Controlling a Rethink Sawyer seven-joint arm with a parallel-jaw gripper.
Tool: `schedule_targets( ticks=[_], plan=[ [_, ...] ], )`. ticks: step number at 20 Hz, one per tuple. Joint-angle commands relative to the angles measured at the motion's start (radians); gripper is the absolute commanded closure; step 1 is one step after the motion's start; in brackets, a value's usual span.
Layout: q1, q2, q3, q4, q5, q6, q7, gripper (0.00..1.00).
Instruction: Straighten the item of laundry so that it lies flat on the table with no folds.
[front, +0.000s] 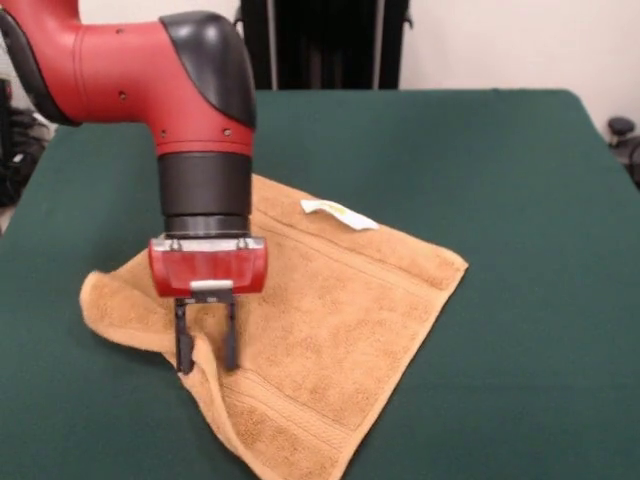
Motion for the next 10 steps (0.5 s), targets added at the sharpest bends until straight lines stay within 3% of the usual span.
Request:
schedule_targets(
  ticks=[1, 2, 6, 10],
  plan=[
    [0.147, 0.006, -0.048, 0.052, 0.006, 0.073, 0.125, 0.0],
    [0.18, -0.008, -0.086, 0.037, -0.004, 0.09, 0.104, 0.0],
    [0.344, -0.111, -0.339, 0.043, 0.093, 0.052, 0.181, 0.0],
    [0.431, -0.165, -0.464, 0.021, 0.1, 0.102, 0.153, 0.0]
  ],
)
